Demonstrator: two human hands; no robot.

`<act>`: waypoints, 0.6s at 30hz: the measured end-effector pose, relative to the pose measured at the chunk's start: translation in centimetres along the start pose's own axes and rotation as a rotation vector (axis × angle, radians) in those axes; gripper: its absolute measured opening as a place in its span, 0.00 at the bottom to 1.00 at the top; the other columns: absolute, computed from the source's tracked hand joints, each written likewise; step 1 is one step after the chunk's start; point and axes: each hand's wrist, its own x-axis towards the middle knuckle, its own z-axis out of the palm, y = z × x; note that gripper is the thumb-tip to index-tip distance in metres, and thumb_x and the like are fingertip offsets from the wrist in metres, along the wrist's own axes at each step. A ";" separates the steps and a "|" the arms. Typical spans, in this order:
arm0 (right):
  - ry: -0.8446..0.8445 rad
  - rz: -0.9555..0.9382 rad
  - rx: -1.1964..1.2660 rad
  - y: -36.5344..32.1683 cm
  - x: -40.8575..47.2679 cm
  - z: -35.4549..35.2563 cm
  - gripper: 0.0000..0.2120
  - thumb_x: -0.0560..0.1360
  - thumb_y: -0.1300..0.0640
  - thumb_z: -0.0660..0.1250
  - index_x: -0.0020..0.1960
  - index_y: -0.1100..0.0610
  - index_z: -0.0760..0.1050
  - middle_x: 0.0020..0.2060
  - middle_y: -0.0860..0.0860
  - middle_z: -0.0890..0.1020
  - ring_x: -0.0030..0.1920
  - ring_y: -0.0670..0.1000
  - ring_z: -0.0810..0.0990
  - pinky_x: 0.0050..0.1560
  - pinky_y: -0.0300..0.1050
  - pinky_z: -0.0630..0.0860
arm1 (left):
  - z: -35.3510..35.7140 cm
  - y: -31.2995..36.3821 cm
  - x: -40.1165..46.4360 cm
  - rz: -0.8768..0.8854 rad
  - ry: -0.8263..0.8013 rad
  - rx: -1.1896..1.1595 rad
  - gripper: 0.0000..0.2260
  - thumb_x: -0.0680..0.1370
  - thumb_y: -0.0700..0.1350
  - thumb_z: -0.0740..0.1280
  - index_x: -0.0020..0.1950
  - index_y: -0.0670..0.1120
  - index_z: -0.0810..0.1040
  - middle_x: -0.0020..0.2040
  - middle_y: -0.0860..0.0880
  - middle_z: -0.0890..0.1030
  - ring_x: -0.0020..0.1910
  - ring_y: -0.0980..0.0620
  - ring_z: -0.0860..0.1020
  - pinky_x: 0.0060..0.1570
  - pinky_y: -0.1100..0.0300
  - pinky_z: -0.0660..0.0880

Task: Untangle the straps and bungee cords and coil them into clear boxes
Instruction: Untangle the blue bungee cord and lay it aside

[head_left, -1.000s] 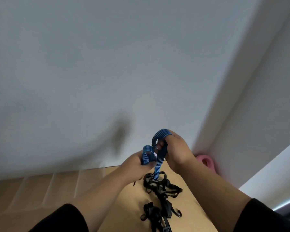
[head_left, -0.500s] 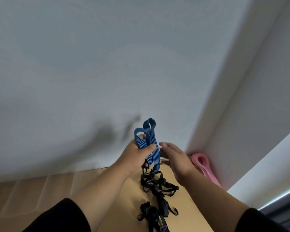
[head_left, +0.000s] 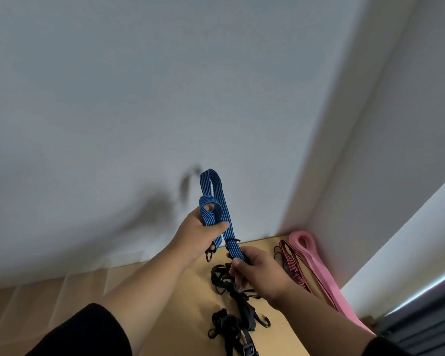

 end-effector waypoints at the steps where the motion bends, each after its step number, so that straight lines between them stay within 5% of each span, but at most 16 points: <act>1: 0.012 0.002 -0.008 0.2 0.0 -0.1 0.06 0.83 0.59 0.63 0.50 0.56 0.78 0.37 0.50 0.83 0.36 0.52 0.79 0.43 0.51 0.79 | 0.0 0.0 0.1 -0.003 -0.003 0.052 0.05 0.76 0.45 0.73 0.46 0.54 0.80 0.33 0.52 0.79 0.29 0.52 0.75 0.29 0.56 0.75; 8: 0.179 -0.191 0.004 -1.0 -1.5 -2.1 0.10 0.75 0.43 0.68 0.46 0.49 0.80 0.35 0.48 0.78 0.35 0.47 0.73 0.39 0.47 0.72 | -0.1 -0.6 0.8 0.044 0.002 0.278 0.04 0.77 0.52 0.71 0.45 0.55 0.78 0.32 0.58 0.79 0.28 0.60 0.74 0.34 0.58 0.73; 10: 0.223 -0.319 -0.012 -2.2 -1.8 -3.3 0.14 0.74 0.41 0.68 0.48 0.52 0.80 0.41 0.48 0.78 0.43 0.48 0.76 0.48 0.47 0.73 | 0.3 -1.1 0.8 0.040 -0.029 0.254 0.04 0.77 0.53 0.71 0.45 0.55 0.78 0.32 0.55 0.78 0.28 0.57 0.74 0.34 0.55 0.73; 14: 0.294 -0.463 0.139 -4.5 -2.0 -4.9 0.07 0.75 0.52 0.70 0.49 0.49 0.85 0.57 0.43 0.80 0.66 0.46 0.76 0.64 0.37 0.73 | 1.6 -1.9 0.1 0.088 -0.155 0.321 0.07 0.75 0.50 0.73 0.47 0.60 0.77 0.42 0.54 0.82 0.34 0.56 0.79 0.34 0.65 0.74; 18: 0.328 -0.413 0.354 -6.2 -2.9 -5.5 0.08 0.76 0.50 0.69 0.51 0.50 0.85 0.54 0.52 0.86 0.55 0.54 0.85 0.52 0.44 0.79 | 3.7 -2.9 -1.0 0.094 -0.311 0.405 0.16 0.72 0.42 0.73 0.48 0.64 0.77 0.47 0.60 0.81 0.44 0.61 0.80 0.42 0.68 0.75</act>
